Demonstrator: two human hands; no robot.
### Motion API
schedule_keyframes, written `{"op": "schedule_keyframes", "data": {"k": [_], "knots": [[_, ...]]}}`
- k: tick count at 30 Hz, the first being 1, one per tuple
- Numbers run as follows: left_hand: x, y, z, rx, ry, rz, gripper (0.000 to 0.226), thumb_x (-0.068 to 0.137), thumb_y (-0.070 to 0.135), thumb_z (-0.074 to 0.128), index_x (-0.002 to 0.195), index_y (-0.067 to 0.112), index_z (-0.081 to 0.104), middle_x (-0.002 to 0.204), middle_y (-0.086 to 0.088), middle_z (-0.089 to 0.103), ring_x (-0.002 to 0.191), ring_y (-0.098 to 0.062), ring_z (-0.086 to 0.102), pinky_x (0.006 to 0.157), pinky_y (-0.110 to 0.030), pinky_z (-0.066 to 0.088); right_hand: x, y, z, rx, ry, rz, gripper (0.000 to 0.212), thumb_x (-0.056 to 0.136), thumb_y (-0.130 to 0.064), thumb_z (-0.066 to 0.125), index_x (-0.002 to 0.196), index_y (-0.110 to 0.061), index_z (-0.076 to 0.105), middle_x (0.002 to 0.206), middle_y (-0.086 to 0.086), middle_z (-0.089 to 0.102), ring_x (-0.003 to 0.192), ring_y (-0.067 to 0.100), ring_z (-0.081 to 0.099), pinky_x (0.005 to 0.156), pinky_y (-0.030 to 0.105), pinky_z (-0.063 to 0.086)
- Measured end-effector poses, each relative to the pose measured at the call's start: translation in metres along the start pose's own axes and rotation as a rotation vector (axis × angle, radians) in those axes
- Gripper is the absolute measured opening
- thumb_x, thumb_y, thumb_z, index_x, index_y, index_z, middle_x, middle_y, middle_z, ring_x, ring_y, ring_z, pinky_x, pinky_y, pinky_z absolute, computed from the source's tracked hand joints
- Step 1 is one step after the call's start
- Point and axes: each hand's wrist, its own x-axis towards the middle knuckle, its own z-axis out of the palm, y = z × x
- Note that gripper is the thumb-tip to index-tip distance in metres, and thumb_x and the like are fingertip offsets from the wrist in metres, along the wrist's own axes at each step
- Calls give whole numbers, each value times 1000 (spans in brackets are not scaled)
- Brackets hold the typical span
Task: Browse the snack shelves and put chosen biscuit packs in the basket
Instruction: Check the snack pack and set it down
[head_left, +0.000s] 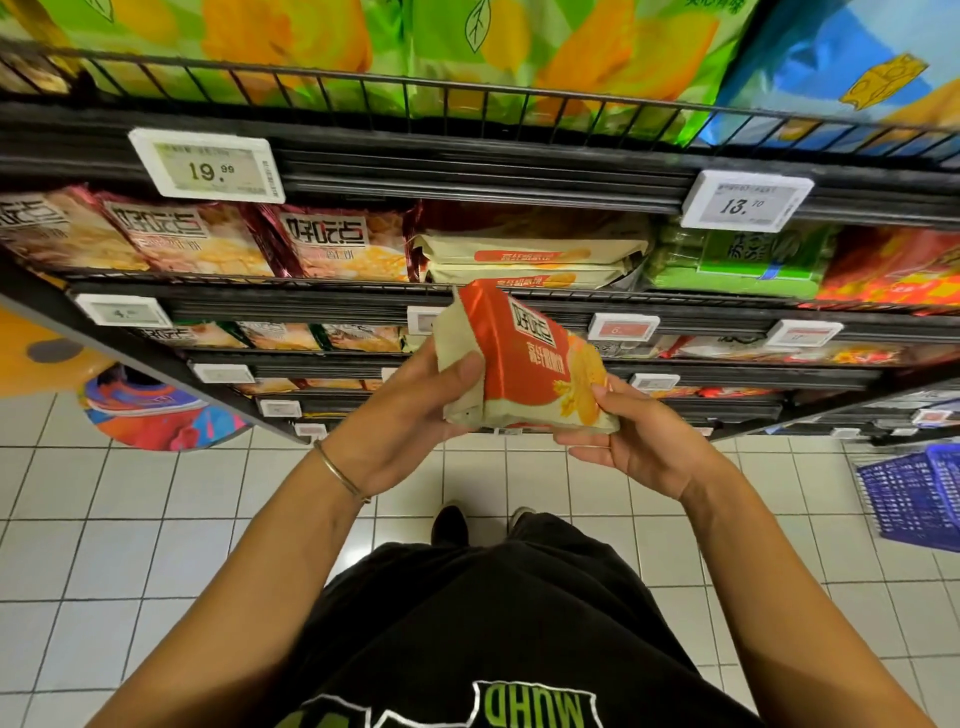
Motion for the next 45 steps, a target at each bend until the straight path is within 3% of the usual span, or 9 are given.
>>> {"op": "schedule_keyframes", "data": {"k": [9, 12, 19, 24, 27, 30, 34, 37, 45], "knots": [[-5, -2, -18, -224, -92, -160, 76, 55, 51, 98, 123, 25, 75, 132, -11, 70, 122, -39, 66, 90, -49, 60, -2, 4, -20, 184, -60, -317, 63, 86, -3, 69, 145, -13, 50, 137, 18, 63, 125, 35, 64, 96, 46, 59], [-3, -7, -31, -350, -65, -133, 84, 59, 41, 99, 134, 18, 68, 138, -19, 64, 125, -43, 62, 92, -48, 60, -1, 5, -20, 105, -60, -389, 72, 82, 3, 71, 148, 3, 43, 133, 21, 65, 126, 37, 63, 107, 49, 53], [1, -10, -53, -316, -60, -31, 95, 72, 35, 91, 154, 24, 45, 149, -20, 54, 132, -46, 56, 105, -55, 48, -2, -1, -10, 37, -23, -421, 71, 78, 8, 70, 144, 5, 46, 123, 17, 70, 117, 30, 68, 95, 35, 56], [7, -9, -59, -61, 165, 42, 41, 96, 45, 58, 136, 36, 64, 140, -5, 65, 130, -31, 62, 95, -47, 58, -10, -12, -1, -51, 4, -413, 77, 76, 5, 72, 148, 2, 45, 136, 27, 62, 125, 41, 62, 111, 50, 50], [11, -14, -63, -7, 220, -9, 58, 99, 69, 37, 144, 37, 55, 141, -4, 65, 130, -31, 62, 104, -53, 50, -21, -24, 12, 0, -74, -397, 64, 83, -3, 66, 145, -5, 49, 129, 17, 67, 121, 34, 64, 107, 47, 54], [14, -21, -65, -36, 205, -107, 78, 88, 83, 22, 142, 38, 55, 138, -6, 67, 127, -32, 64, 106, -57, 46, -32, -39, 24, 79, -226, -380, 58, 93, -37, 67, 140, -6, 53, 130, 15, 64, 118, 30, 64, 98, 44, 57], [12, -28, -64, -4, 167, -271, 81, 90, 81, 26, 138, 25, 61, 129, -17, 70, 114, -39, 70, 91, -47, 57, -29, -52, 34, -69, -105, -407, 56, 101, -34, 48, 146, -1, 43, 129, 14, 58, 116, 31, 58, 88, 36, 55], [9, -33, -63, -40, 81, -377, 85, 92, 78, 32, 124, 9, 73, 119, -27, 71, 99, -41, 75, 79, -43, 63, -29, -56, 40, -62, -160, -397, 41, 104, -37, 48, 141, -26, 59, 131, 4, 66, 116, 22, 66, 87, 35, 58], [2, -36, -67, -167, -148, -424, 81, 95, 76, 24, 139, 21, 64, 139, -30, 59, 111, -42, 71, 68, -40, 63, -22, -53, 41, -157, 17, -313, 46, 106, -54, 45, 134, -22, 64, 120, 6, 75, 102, 21, 74, 71, 32, 63]]}}
